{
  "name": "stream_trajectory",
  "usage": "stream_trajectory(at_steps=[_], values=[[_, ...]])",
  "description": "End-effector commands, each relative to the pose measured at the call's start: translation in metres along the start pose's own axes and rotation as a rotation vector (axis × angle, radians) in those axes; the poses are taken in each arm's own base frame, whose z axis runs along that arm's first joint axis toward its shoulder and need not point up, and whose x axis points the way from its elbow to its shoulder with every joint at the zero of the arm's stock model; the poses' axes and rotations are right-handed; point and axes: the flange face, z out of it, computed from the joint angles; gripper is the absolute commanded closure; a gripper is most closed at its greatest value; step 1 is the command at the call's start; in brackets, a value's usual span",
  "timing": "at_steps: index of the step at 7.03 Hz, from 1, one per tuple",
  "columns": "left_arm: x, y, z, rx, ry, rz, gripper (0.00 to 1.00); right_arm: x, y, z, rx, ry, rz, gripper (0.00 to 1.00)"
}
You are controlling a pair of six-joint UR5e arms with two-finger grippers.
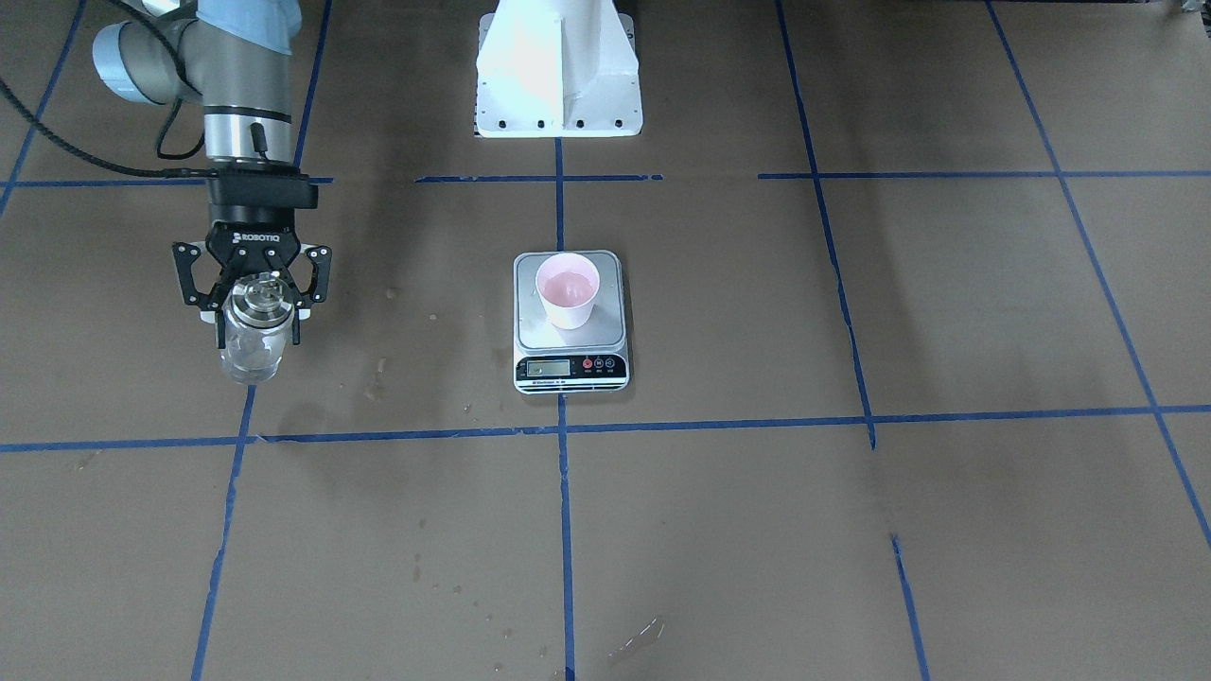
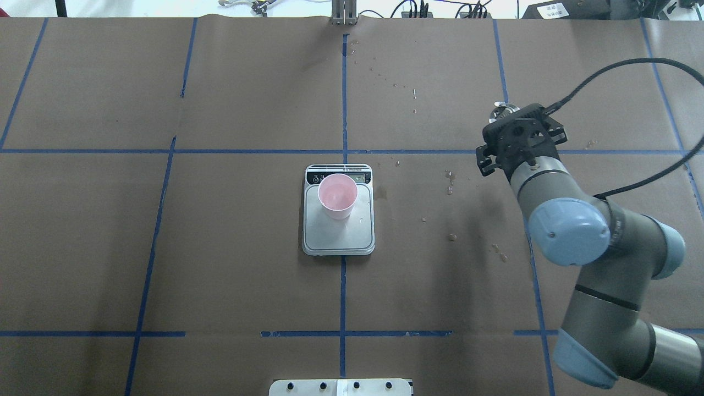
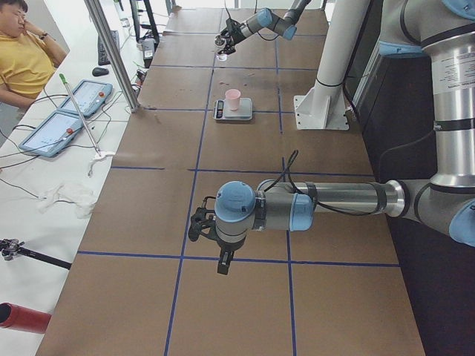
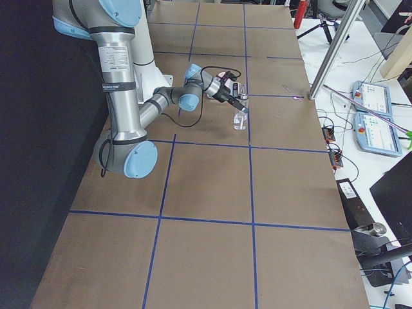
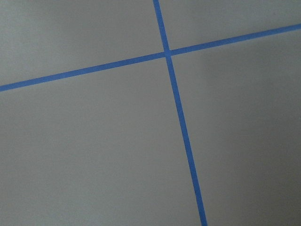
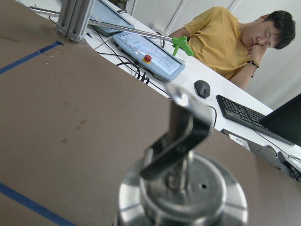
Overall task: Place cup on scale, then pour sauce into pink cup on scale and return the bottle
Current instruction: 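Tilt the bottle spout down over the pink cup with the right gripper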
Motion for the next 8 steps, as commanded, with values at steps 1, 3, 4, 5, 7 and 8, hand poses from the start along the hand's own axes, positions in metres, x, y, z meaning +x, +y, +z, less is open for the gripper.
stream_trajectory(at_steps=[1, 3, 4, 5, 7, 8], values=[[0.0, 0.0, 0.0, 0.002, 0.001, 0.001, 0.0, -0.081, -0.032, -0.038, 0.02, 0.09, -0.151, 1.0], [0.0, 0.0, 0.0, 0.002, 0.003, 0.001, 0.0, -0.126, -0.024, -0.057, 0.084, 0.149, -0.239, 1.0], [0.0, 0.0, 0.0, 0.002, 0.003, 0.001, 0.0, -0.146, -0.035, -0.057, 0.078, 0.188, -0.288, 1.0], [0.0, 0.0, 0.0, 0.002, 0.003, 0.001, 0.0, -0.162, -0.041, -0.051, 0.075, 0.222, -0.326, 1.0], [0.0, -0.001, 0.0, 0.001, 0.003, 0.0, 0.0, -0.184, -0.042, -0.036, 0.083, 0.319, -0.551, 1.0], [0.0, 0.0, 0.0, 0.001, 0.003, 0.0, 0.0, -0.188, -0.037, -0.027, 0.087, 0.364, -0.638, 1.0]])
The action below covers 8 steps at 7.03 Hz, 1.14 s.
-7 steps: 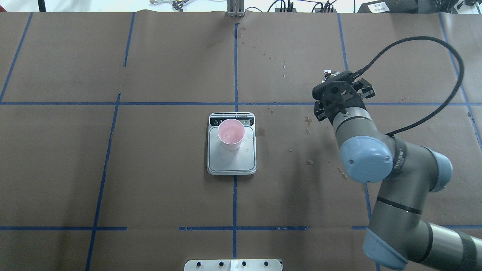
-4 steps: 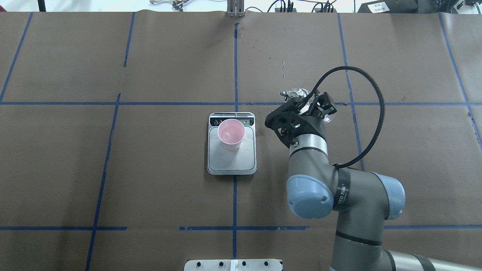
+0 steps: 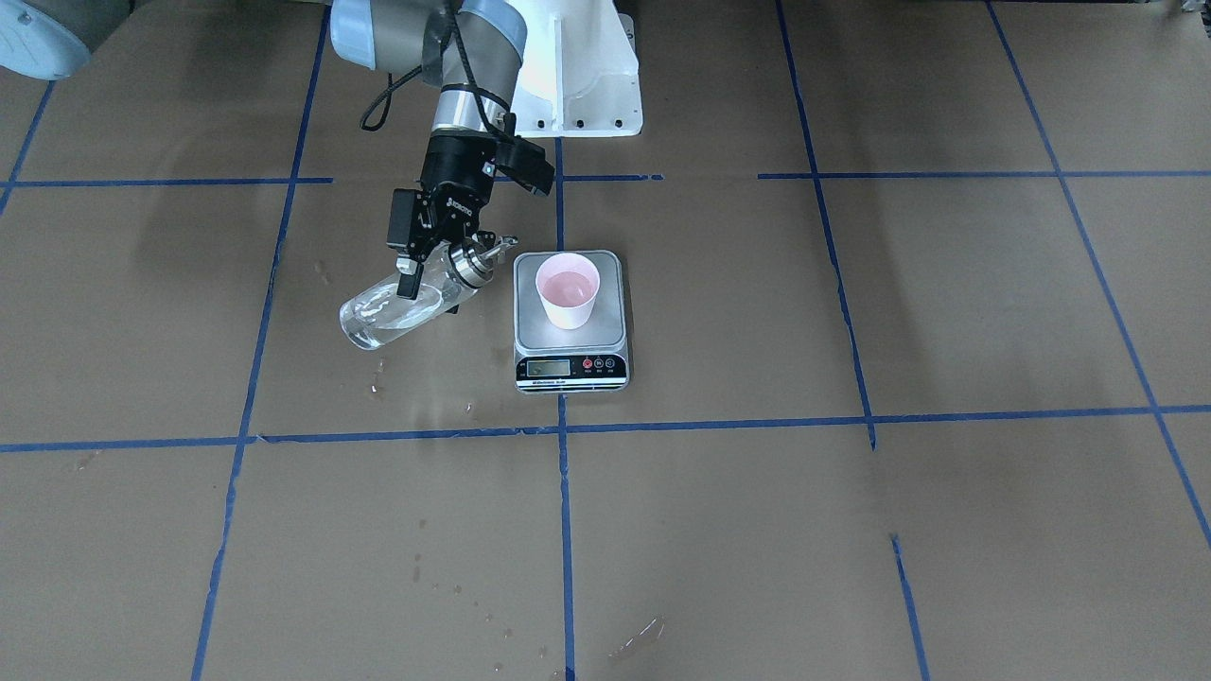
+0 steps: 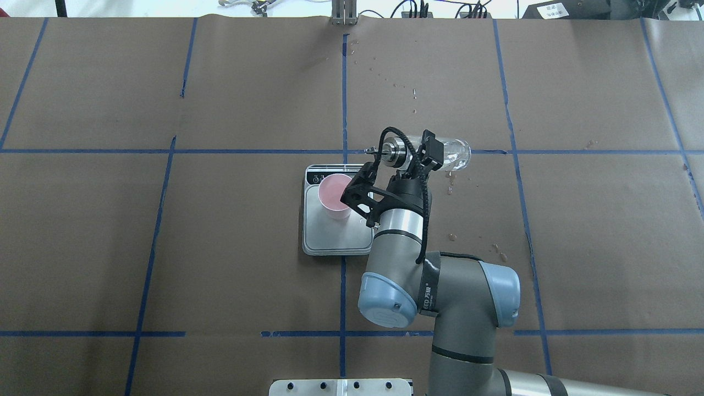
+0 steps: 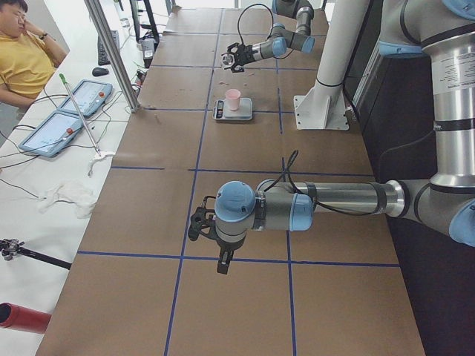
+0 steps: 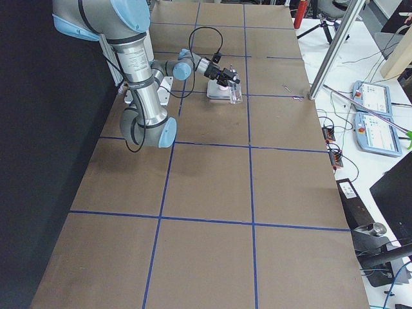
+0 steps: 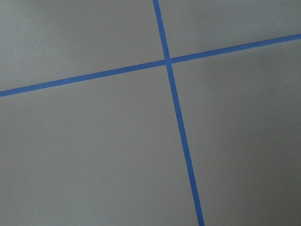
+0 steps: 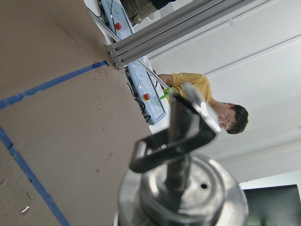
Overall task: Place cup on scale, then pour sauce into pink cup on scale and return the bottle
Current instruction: 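Tilt the bottle spout down over the pink cup with the right gripper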
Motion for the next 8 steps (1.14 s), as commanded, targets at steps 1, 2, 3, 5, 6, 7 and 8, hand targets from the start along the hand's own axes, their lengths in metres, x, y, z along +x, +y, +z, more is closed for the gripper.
stream_trajectory(at_steps=[1, 2, 3, 5, 6, 7, 8], values=[[0.0, -0.001, -0.001, 0.002, 0.0, 0.002, 0.0, -0.016, 0.0, 0.01, 0.005, 0.066, -0.19, 1.0], [0.0, -0.001, 0.001, -0.001, 0.0, 0.001, 0.0, -0.015, -0.009, 0.009, 0.018, 0.107, -0.292, 1.0], [0.0, -0.001, 0.001, -0.001, 0.0, 0.001, 0.0, -0.015, -0.013, 0.009, 0.018, 0.135, -0.38, 1.0], [0.0, -0.001, 0.001, -0.001, 0.0, 0.001, 0.0, -0.016, -0.011, 0.012, 0.024, 0.192, -0.488, 1.0], [0.0, -0.001, 0.001, 0.0, 0.0, 0.002, 0.0, -0.017, -0.011, 0.012, 0.024, 0.207, -0.537, 1.0], [0.0, -0.001, 0.001, 0.0, 0.0, 0.002, 0.0, -0.017, -0.009, 0.013, 0.026, 0.221, -0.559, 1.0], [0.0, -0.001, 0.001, -0.001, 0.002, 0.001, 0.0, -0.017, -0.009, 0.013, 0.024, 0.225, -0.58, 1.0]])
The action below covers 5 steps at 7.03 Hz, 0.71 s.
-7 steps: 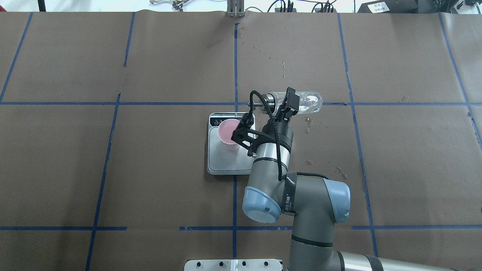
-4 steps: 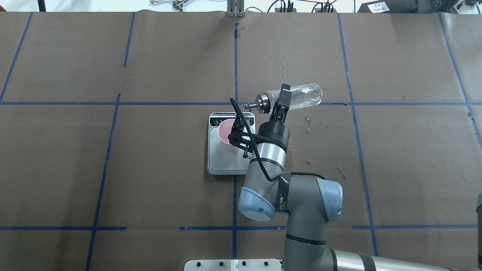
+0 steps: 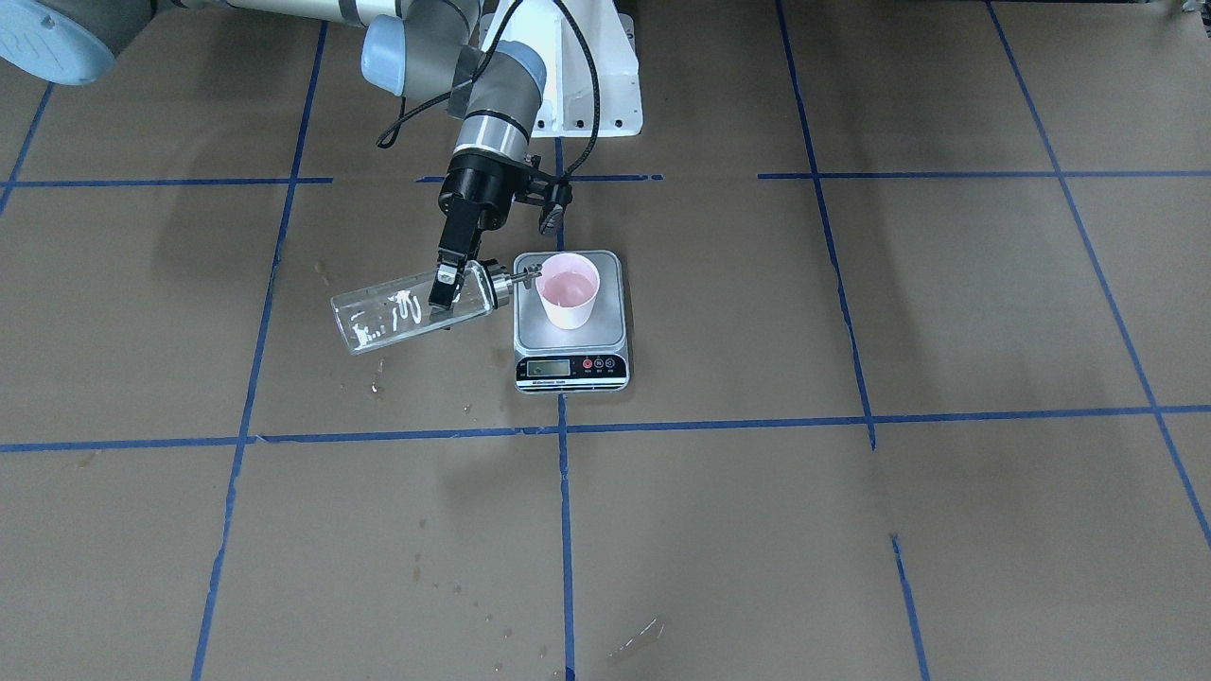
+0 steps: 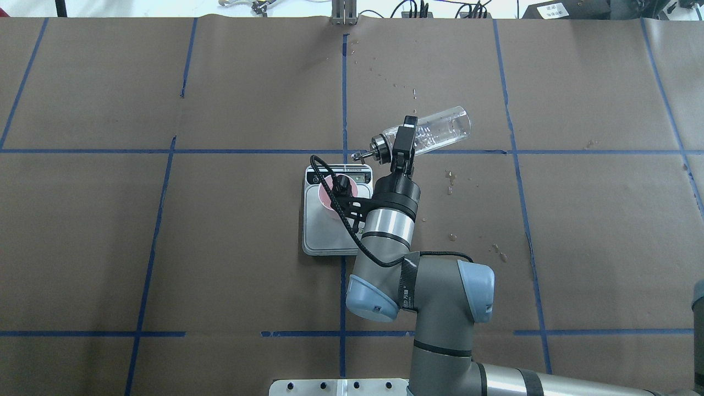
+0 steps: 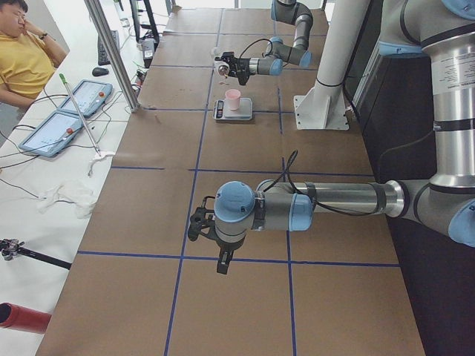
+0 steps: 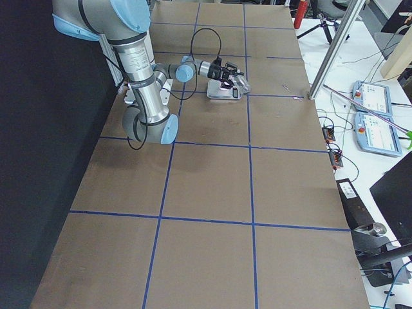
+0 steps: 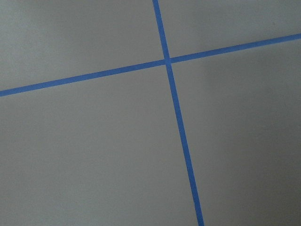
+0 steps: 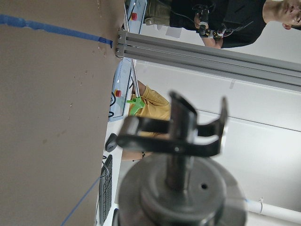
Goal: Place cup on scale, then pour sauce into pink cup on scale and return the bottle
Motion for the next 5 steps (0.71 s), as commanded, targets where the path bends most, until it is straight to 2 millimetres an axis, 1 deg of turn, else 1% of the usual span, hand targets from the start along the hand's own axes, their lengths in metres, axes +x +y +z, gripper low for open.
stream_trajectory(at_steps=[1, 5], values=[[-0.0001, 0.0, 0.0001, -0.001, 0.0, -0.001, 0.0, -0.0014, 0.0012, -0.0003, 0.001, 0.015, -0.061, 1.0], [0.0001, -0.0009, -0.0003, 0.0, 0.0, 0.0, 0.0, -0.0027, 0.0046, 0.0002, -0.001, 0.061, -0.167, 1.0]])
